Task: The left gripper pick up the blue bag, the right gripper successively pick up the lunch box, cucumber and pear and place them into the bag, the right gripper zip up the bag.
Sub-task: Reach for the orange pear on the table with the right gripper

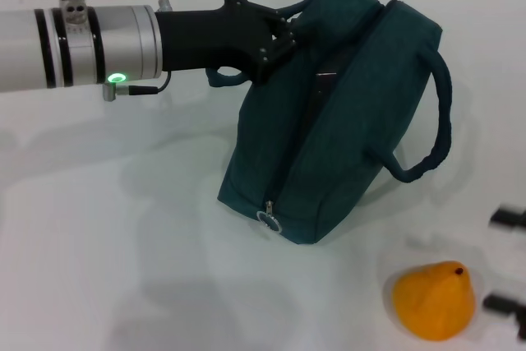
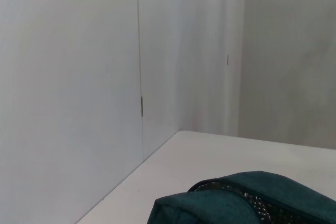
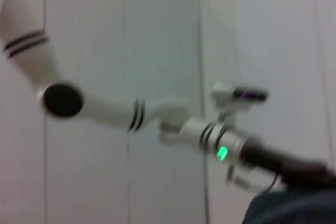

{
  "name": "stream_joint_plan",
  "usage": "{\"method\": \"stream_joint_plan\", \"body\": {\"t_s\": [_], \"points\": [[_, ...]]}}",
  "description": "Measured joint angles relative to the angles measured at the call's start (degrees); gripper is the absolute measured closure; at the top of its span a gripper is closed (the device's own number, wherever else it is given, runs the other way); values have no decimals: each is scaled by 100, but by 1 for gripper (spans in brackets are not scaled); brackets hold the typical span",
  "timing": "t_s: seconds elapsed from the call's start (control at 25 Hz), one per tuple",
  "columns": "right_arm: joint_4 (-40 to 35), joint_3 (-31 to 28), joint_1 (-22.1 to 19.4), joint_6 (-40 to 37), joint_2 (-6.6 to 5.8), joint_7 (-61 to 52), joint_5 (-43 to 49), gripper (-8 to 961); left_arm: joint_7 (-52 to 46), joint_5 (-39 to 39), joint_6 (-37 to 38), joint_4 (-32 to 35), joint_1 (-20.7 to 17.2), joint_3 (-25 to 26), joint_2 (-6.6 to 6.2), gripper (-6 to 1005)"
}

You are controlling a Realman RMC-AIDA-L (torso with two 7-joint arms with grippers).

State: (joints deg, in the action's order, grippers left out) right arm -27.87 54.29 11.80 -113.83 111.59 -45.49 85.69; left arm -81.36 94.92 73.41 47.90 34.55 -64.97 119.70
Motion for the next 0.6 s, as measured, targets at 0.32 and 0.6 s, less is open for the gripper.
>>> {"method": "stream_joint_plan", "body": {"t_s": [0.32,0.6], "points": [[599,3,-186,593,144,636,745,156,5,-14,-4,0,45,-168,0,954],[696,-67,-195,755,193,655,702,222,7,1,-13,0,40,-225,0,953]]}}
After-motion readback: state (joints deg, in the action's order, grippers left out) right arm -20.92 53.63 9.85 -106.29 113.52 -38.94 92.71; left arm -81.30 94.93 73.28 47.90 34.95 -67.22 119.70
